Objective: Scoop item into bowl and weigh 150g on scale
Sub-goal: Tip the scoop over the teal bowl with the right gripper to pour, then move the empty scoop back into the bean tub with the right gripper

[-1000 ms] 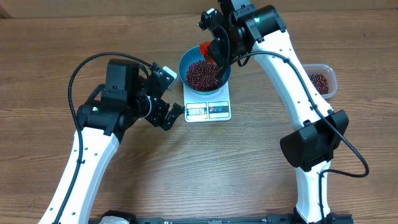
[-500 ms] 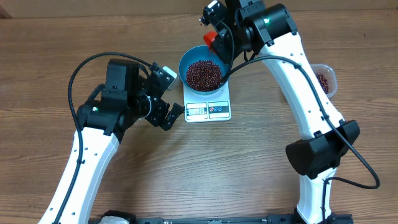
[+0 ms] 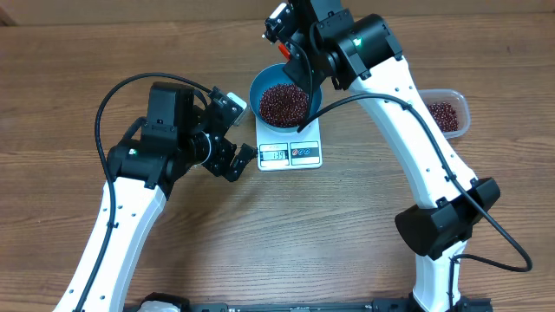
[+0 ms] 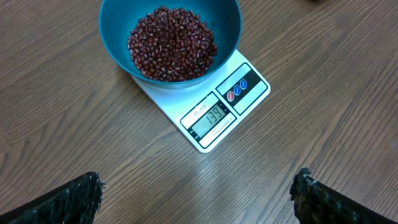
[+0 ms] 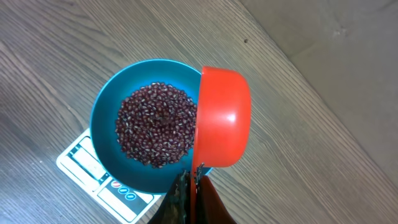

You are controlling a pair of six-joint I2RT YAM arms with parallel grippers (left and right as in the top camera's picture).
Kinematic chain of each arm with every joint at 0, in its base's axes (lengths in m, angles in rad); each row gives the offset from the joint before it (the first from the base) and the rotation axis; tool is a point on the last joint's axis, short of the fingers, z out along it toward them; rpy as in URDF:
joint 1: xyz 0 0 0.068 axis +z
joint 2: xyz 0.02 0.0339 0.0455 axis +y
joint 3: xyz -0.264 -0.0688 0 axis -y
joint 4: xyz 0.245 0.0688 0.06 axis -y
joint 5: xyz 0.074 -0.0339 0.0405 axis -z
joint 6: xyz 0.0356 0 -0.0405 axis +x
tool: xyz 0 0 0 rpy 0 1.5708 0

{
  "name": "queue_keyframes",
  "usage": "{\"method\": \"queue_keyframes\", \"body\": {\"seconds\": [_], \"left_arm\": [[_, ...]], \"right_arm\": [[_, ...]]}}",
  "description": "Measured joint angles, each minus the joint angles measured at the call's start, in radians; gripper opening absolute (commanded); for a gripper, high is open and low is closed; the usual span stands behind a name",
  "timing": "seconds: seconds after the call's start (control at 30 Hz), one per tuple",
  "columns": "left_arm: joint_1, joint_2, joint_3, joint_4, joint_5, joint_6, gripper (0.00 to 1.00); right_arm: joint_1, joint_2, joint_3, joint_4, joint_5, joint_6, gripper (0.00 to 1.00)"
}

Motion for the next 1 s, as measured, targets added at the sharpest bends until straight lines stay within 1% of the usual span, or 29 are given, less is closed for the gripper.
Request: {"method": "queue_keyframes", "body": {"seconds": [0.13,0.27,0.37,0.5,0.77,0.9,1.0], "left_arm": [[0.0,0.0,0.0,0.0,0.0,0.0,0.99],[0.0,0.0,0.0,0.0,0.0,0.0,1.0],[0.0,0.0,0.0,0.0,0.0,0.0,0.99],[0.0,0.0,0.0,0.0,0.0,0.0,0.99],[0.0,0.0,0.0,0.0,0.0,0.0,1.0],[0.0,0.0,0.0,0.0,0.0,0.0,1.0],[0.0,0.0,0.0,0.0,0.0,0.0,0.99]], "right_arm": [[-0.008,0.0,0.0,0.02,0.008,0.031,0.04],[-0.051,0.0,0.0,0.023,0.001,0.083,0.04],[-0.118,-0.002,0.0,0.018,-0.04,0.126,0.04],[-0.262,-0.021,0.0,-0.012,-0.114,0.181,0.04],[-0.562,-0.054,0.004,-0.189,-0.162,0.225,0.04],[-0.65,-0.044,0.006,-0.306,-0.205,0.231,0.04],[-0.662,-0.009,0.008,-0.344,-0.215,0.231,0.04]]}}
